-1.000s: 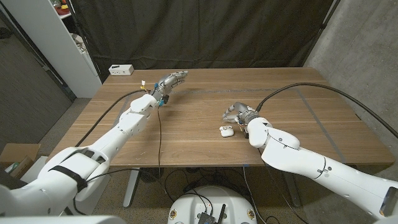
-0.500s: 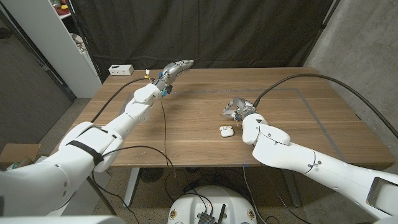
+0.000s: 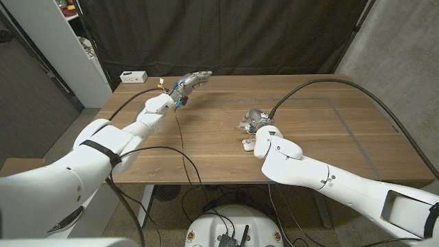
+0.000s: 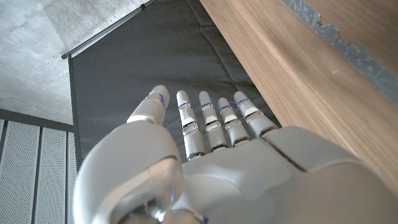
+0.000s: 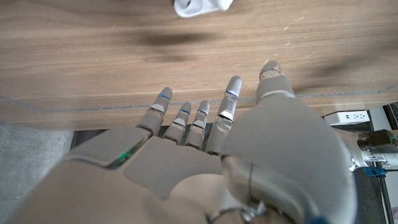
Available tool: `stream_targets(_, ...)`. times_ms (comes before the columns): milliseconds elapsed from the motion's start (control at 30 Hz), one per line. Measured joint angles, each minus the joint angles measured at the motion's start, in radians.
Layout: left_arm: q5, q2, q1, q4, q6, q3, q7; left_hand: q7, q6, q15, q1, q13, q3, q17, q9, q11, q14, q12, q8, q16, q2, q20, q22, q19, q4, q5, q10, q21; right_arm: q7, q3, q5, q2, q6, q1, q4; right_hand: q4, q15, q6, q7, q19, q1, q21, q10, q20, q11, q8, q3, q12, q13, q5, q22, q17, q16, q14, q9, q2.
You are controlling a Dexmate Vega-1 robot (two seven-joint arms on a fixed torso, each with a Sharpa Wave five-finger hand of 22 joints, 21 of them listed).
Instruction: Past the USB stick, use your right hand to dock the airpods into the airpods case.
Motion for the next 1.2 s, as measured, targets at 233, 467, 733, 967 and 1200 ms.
stream_targets(233, -0.004, 0.0, -0.006, 0.021, 0.001, -0.002, -0.025, 0.0, 0.0, 0.0, 0.0, 0.0, 0.0, 0.0, 0.0, 0.0, 0.0, 0.0, 0.0, 0.0, 0.0, 0.0, 0.0, 0.0, 0.0, 0.0, 0.0, 0.0, 0.179, 0.022, -0.197, 0.098, -0.012, -0.08, 0.056, 0.0, 0.001, -0.034, 0.009, -0.013, 0.004, 0.0, -0.014, 0.012, 0.008, -0.008, 0.0, 0.0, 0.0, 0.0, 0.0, 0.0, -0.008, -0.01, 0.009, -0.003)
stream_targets(467, 0.0, -0.008, -0.016, 0.035, 0.032, 0.002, -0.026, 0.0, 0.0, 0.0, 0.0, 0.0, 0.0, 0.0, 0.0, 0.0, 0.0, 0.0, 0.0, 0.0, 0.0, 0.0, 0.0, 0.0, 0.0, 0.0, 0.0, 0.0, 0.254, 0.056, -0.409, 0.162, -0.011, -0.164, 0.084, -0.004, 0.001, -0.134, 0.0, -0.013, -0.002, 0.0, -0.029, 0.012, 0.013, -0.033, 0.004, -0.006, -0.005, 0.008, 0.0, 0.0, -0.008, -0.01, 0.019, -0.009)
stream_targets(733, 0.006, -0.016, -0.023, 0.041, 0.052, 0.006, -0.021, 0.0, 0.0, 0.0, 0.0, 0.0, 0.0, 0.0, 0.0, 0.0, 0.0, 0.0, 0.0, 0.0, 0.0, 0.0, 0.0, 0.0, 0.0, 0.0, 0.0, 0.0, 0.133, 0.13, -0.464, 0.16, 0.114, -0.298, 0.073, -0.015, 0.004, -0.243, -0.091, -0.022, 0.006, 0.0, -0.122, 0.0, -0.016, -0.035, 0.016, -0.016, -0.007, 0.008, 0.0, 0.005, -0.023, -0.073, 0.011, -0.001)
stream_targets(967, 0.007, -0.017, -0.024, 0.042, 0.053, 0.007, -0.021, 0.0, 0.0, 0.0, 0.0, 0.0, 0.0, 0.001, 0.0, 0.0, 0.0, 0.0, 0.0, 0.0, 0.0, 0.0, 0.0, 0.0, 0.0, 0.0, 0.0, 0.0, 0.027, 0.139, -0.453, 0.133, 0.167, -0.331, 0.064, -0.023, 0.005, -0.128, -0.043, -0.032, 0.016, 0.0, -0.128, 0.003, -0.007, 0.027, 0.024, -0.016, -0.009, 0.016, 0.0, 0.01, -0.023, -0.091, 0.023, -0.01)
stream_targets(1200, 0.01, -0.017, -0.026, 0.043, 0.064, 0.011, -0.017, 0.0, 0.0, 0.0, 0.0, 0.0, 0.0, 0.001, 0.0, 0.0, 0.0, 0.0, 0.0, 0.0, 0.0, 0.0, 0.0, 0.0, 0.0, 0.0, 0.0, 0.0, -0.047, 0.128, -0.409, 0.123, 0.163, -0.33, 0.064, -0.028, 0.005, -0.117, -0.046, -0.034, 0.023, 0.0, -0.127, -0.006, -0.006, 0.035, 0.028, -0.009, -0.009, 0.016, 0.0, 0.01, -0.023, -0.091, 0.028, -0.018)
